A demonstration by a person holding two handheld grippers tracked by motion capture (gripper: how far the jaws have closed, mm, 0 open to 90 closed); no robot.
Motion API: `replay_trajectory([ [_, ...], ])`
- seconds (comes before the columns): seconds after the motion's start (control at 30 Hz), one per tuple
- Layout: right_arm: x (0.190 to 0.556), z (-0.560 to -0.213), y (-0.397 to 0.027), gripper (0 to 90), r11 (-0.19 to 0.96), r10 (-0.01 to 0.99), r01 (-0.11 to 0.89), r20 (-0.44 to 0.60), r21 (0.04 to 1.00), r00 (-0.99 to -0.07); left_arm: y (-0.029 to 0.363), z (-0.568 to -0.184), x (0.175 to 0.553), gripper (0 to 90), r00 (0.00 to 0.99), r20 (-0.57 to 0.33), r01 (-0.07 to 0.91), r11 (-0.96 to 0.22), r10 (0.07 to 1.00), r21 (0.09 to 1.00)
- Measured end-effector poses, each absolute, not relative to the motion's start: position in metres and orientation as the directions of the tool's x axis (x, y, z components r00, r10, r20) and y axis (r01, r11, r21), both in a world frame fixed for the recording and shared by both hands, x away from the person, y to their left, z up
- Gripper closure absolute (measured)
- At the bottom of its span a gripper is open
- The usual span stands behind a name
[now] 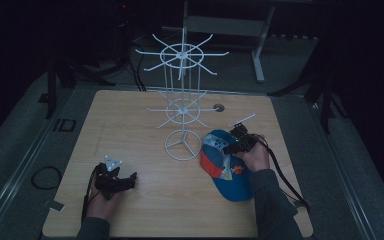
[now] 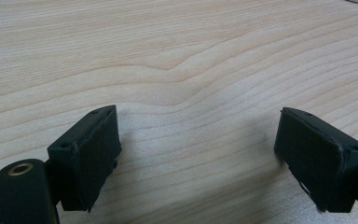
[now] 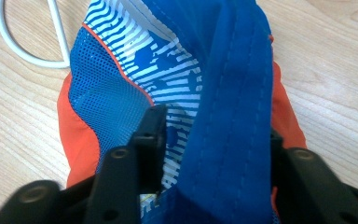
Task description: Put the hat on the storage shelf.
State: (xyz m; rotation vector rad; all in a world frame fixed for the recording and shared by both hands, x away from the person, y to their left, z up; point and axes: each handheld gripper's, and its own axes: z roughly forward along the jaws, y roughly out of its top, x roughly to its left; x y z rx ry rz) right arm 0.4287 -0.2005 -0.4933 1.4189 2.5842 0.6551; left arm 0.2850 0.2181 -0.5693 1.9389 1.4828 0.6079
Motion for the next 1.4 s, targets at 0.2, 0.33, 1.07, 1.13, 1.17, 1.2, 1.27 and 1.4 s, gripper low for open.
replay_trajectory([
  [0.2,0.429,-0.495,-0.197,77.9,0.491,0.811,0.759,0.093,0.427,-0.577,0.218,-0.569,0.285,14.6,0.265,-0.008,0.681,-0.181,0.964,0.71],
  [0.33,0.427,-0.496,-0.196,86.0,0.504,0.798,0.744,0.094,0.44,-0.596,0.218,-0.569,0.285,14.5,0.265,-0.009,0.681,-0.181,0.964,0.71],
  [1.07,0.392,-0.478,-0.199,88.1,0.54,0.749,0.67,0.072,0.51,-0.658,0.218,-0.569,0.285,14.6,0.265,-0.009,0.681,-0.181,0.964,0.71],
  [1.13,0.389,-0.473,-0.201,88.1,0.537,0.747,0.663,0.071,0.521,-0.661,0.218,-0.569,0.285,14.6,0.265,-0.008,0.681,-0.181,0.964,0.71],
  [1.17,0.388,-0.471,-0.201,88.1,0.537,0.747,0.662,0.071,0.523,-0.661,0.218,-0.569,0.285,14.6,0.265,-0.009,0.681,-0.181,0.964,0.71],
  [1.2,0.384,-0.468,-0.203,88.1,0.532,0.746,0.655,0.07,0.538,-0.663,0.218,-0.569,0.285,14.6,0.265,-0.009,0.681,-0.181,0.964,0.71],
  [1.27,0.379,-0.463,-0.206,88.0,0.525,0.742,0.645,0.073,0.555,-0.667,0.218,-0.569,0.285,14.5,0.265,-0.009,0.681,-0.181,0.964,0.71],
  [1.4,0.37,-0.457,-0.208,88.0,0.521,0.737,0.629,0.067,0.577,-0.673,0.218,-0.569,0.285,14.6,0.265,-0.008,0.681,-0.181,0.964,0.71],
])
